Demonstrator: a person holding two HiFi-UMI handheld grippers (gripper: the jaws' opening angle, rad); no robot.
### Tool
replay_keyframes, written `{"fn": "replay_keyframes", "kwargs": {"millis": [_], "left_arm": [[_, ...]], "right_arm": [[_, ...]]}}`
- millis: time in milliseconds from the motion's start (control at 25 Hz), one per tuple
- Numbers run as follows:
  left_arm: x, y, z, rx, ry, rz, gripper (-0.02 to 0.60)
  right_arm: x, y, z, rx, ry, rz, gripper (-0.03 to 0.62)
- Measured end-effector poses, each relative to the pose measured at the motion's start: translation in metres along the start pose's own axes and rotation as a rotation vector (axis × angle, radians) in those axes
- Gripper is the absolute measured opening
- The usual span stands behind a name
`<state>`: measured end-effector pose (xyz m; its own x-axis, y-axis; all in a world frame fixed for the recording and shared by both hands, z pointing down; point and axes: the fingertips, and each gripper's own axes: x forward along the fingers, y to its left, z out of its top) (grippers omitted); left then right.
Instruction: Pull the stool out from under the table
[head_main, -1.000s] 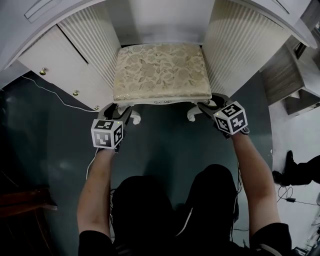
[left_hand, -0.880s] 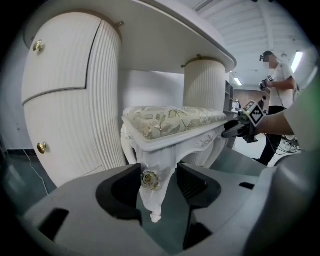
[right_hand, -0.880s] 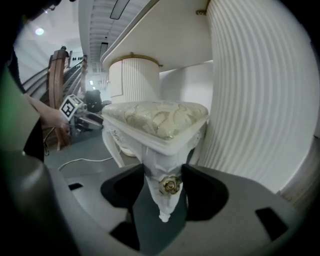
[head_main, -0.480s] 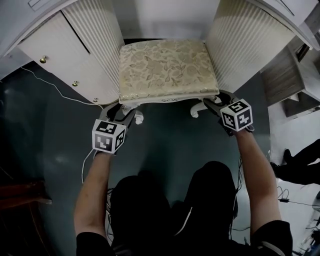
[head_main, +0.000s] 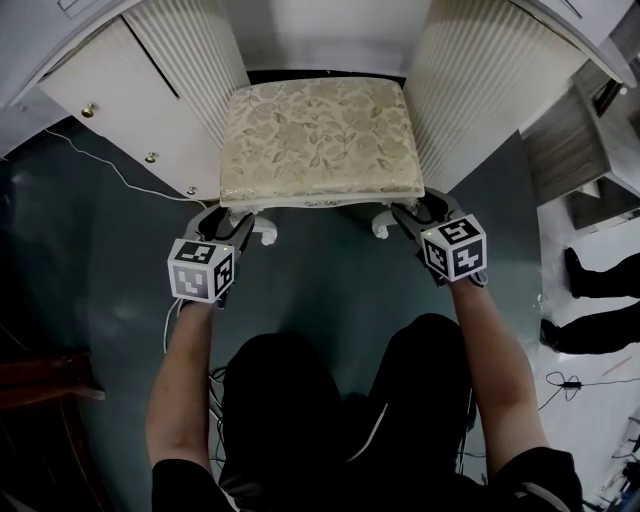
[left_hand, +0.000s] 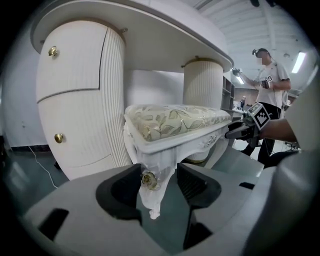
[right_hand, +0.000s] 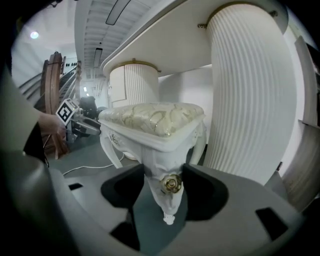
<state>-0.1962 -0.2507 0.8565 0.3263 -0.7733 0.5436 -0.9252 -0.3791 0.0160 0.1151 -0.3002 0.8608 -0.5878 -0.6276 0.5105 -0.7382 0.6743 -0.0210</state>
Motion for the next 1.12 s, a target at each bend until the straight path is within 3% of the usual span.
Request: {"fn": "replay_keyframes", "kwargs": {"millis": [440, 600, 760, 840, 1000, 1120], "left_arm": [[0.003, 0.012, 0.004, -0.051, 0.044, -0.024, 0.19], [0.003, 0.009, 0.004, -0.039, 0.084, -0.072, 0.19], [-0.002, 0.018, 0.007, -0.026, 0.115, -0.161, 0.184], [-0.009, 0.025, 0.02, -0.003, 0.112, -0.19, 0.145], [-0.025, 0.029, 0.052, 0.023, 0.07, -0.235, 0.199], [-0.033, 0.028, 0.067, 0.041, 0.062, -0.292, 0.288]], "right_arm": [[-0.009, 0.01, 0.0, 0.093, 0.07, 0.061, 0.241], [-0.01, 0.01, 0.0, 0.098, 0.1, 0.063, 0.244], [-0.014, 0.015, 0.002, 0.156, 0.145, 0.157, 0.227], [-0.023, 0.019, 0.011, 0.165, 0.159, 0.217, 0.213], [-0.045, 0.01, 0.047, 0.151, 0.139, 0.277, 0.242], [-0.049, 0.002, 0.069, 0.193, 0.1, 0.313, 0.296]]}}
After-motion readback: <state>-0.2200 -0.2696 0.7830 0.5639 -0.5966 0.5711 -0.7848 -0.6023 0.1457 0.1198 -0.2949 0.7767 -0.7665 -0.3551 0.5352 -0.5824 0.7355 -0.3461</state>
